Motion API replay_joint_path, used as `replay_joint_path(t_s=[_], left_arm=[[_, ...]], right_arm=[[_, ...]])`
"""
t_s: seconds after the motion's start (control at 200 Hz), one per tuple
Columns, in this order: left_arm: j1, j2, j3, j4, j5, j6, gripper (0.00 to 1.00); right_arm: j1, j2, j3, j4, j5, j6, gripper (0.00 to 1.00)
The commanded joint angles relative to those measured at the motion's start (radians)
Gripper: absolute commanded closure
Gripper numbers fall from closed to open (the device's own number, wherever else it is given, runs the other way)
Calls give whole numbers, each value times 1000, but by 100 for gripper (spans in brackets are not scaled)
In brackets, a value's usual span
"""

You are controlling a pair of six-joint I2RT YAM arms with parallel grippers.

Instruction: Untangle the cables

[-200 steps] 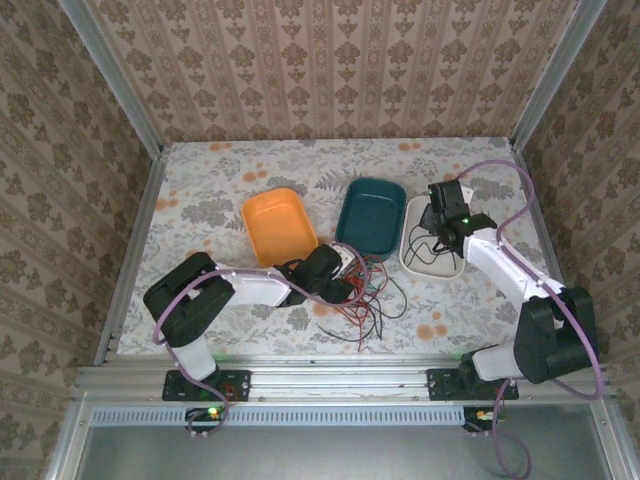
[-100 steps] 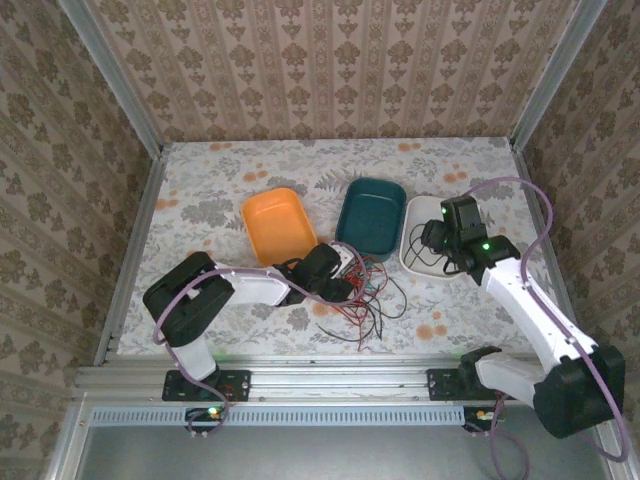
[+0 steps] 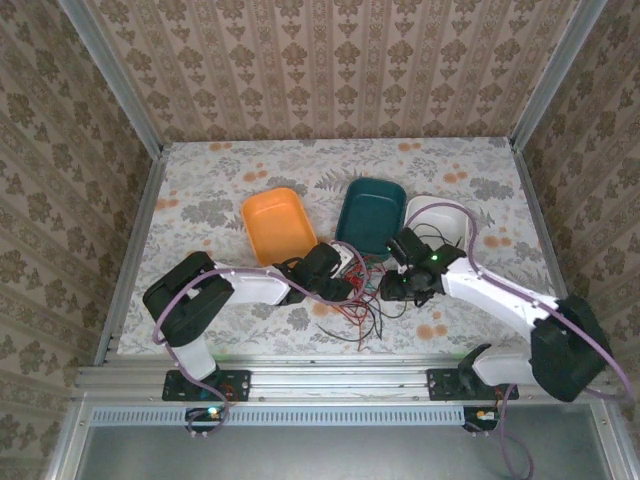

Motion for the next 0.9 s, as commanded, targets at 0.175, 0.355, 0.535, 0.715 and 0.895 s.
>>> replay_joint_path(t_s=[0.175, 0.355, 0.535, 0.715, 0.895], left_arm=[[17, -26, -7, -81, -31, 4, 17], [18, -27, -11, -71, -24, -2, 17], [17, -20, -9, -67, -25, -7, 17], [15, -6, -4, -62, -21, -10, 17], [7, 5, -6, -58, -22, -16, 17]], right_arm=[[-23, 118, -29, -18, -7, 4, 50], [-58, 169, -53, 40, -46, -21, 62], [-60, 129, -47, 44, -48, -37, 100], [-60, -97, 44, -33, 123, -16, 100], [-62, -297, 189, -62, 409, -61, 100]])
